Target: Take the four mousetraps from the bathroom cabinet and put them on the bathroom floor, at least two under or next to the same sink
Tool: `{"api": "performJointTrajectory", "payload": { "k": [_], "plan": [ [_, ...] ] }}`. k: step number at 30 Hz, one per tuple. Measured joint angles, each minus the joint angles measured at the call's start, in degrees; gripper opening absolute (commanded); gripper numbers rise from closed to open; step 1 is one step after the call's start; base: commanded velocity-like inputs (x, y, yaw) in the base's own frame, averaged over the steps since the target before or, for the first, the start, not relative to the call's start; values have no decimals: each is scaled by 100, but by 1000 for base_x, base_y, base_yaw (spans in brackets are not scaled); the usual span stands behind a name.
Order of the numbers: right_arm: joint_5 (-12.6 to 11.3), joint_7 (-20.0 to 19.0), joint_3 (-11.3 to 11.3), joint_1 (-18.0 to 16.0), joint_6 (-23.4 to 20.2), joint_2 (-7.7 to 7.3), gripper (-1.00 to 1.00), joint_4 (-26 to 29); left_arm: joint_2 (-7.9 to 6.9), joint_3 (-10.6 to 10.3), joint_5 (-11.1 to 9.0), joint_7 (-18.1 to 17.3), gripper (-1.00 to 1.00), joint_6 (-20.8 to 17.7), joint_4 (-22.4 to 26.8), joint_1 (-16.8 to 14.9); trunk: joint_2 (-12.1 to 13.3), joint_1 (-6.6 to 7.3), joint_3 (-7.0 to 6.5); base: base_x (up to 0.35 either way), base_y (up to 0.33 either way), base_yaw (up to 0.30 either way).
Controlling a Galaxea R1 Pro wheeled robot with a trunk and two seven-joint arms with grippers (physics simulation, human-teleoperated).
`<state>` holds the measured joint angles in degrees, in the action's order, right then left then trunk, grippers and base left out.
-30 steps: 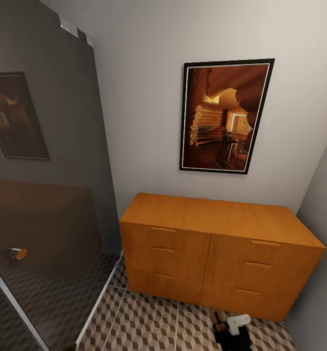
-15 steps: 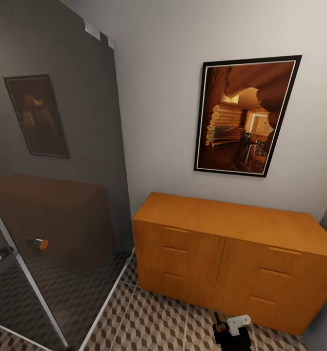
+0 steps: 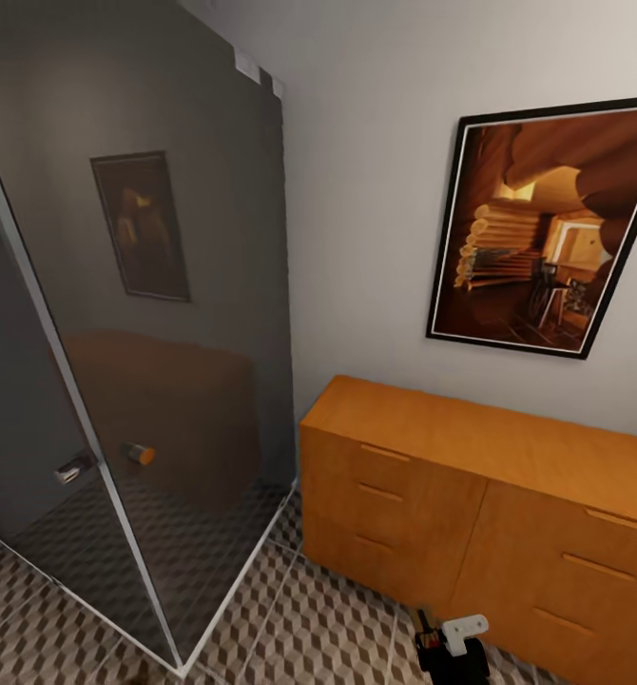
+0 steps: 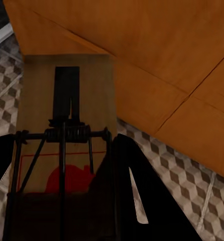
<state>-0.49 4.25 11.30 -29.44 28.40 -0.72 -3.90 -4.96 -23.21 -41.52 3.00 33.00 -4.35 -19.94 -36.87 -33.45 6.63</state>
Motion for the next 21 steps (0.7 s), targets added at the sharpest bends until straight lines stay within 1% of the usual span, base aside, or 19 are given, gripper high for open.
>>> {"api": "performJointTrajectory", "payload": {
  "k": [10,21],
  "plan": [
    [0,0,1,0,0,0,-100,2,7,-3,-1,11,-100,0,3,7,0,0,0,0,0,300],
    [-3,0,-1,0,0,0,-100,0,71,-11,-8,23,-100,0,2,9,0,0,0,0,0,300]
  ]
}}
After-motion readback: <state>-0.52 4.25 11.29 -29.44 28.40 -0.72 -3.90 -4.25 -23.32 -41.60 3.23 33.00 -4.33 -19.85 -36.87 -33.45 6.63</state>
